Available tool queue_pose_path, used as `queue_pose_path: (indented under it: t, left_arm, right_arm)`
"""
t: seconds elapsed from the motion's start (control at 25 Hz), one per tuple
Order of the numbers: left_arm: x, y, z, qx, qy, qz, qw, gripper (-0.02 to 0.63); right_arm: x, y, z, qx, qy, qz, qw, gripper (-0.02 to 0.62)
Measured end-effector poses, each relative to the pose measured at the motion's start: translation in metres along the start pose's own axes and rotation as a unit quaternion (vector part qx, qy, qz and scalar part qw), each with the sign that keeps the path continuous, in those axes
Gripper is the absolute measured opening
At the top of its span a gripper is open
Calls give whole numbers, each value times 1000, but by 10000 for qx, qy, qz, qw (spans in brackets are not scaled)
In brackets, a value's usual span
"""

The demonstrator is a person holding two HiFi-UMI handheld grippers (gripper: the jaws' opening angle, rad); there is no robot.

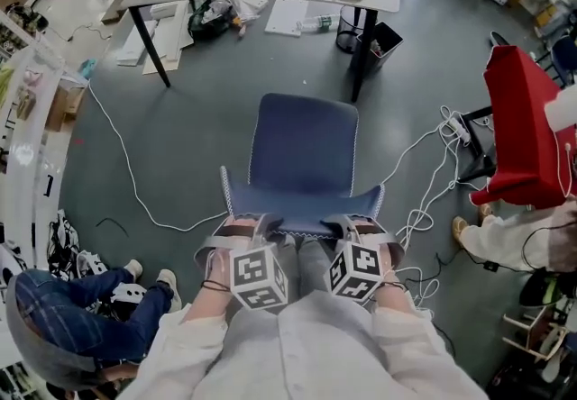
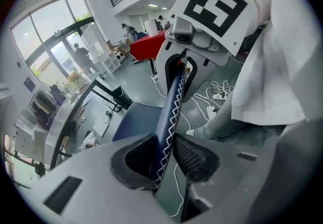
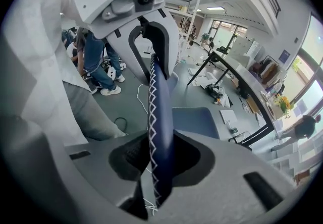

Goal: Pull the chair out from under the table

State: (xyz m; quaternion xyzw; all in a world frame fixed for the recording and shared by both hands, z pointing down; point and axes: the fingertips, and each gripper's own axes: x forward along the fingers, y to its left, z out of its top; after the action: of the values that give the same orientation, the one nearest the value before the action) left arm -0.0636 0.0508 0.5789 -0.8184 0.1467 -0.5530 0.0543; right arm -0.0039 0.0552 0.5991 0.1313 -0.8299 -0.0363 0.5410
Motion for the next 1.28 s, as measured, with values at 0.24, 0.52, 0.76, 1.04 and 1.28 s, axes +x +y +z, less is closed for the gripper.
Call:
queue_pose_path:
  t: [0.24, 0.52, 0.76, 1.04, 1.28]
  left_arm:
    - [-6, -26, -1, 99, -91, -89, 9999, 117]
    - [-17, -60, -4, 38, -79, -78, 9999, 117]
    - [-25, -103, 2, -105, 10, -21, 9999, 117]
    - [-35, -172, 4, -229, 95, 40, 9997, 115]
    - [-46, -228, 3, -247, 257, 8, 9994, 112]
  right_arm:
    - [-6, 26, -4, 114, 38, -42, 9999, 91]
    - [-14, 61, -7, 72, 46, -21, 10000, 89]
    - [-29, 98, -20, -31, -11, 35, 10000, 89]
    - [-43, 158, -39, -234, -20, 46, 9997, 91]
    - [-57, 214, -49, -275, -35, 152, 9995, 90]
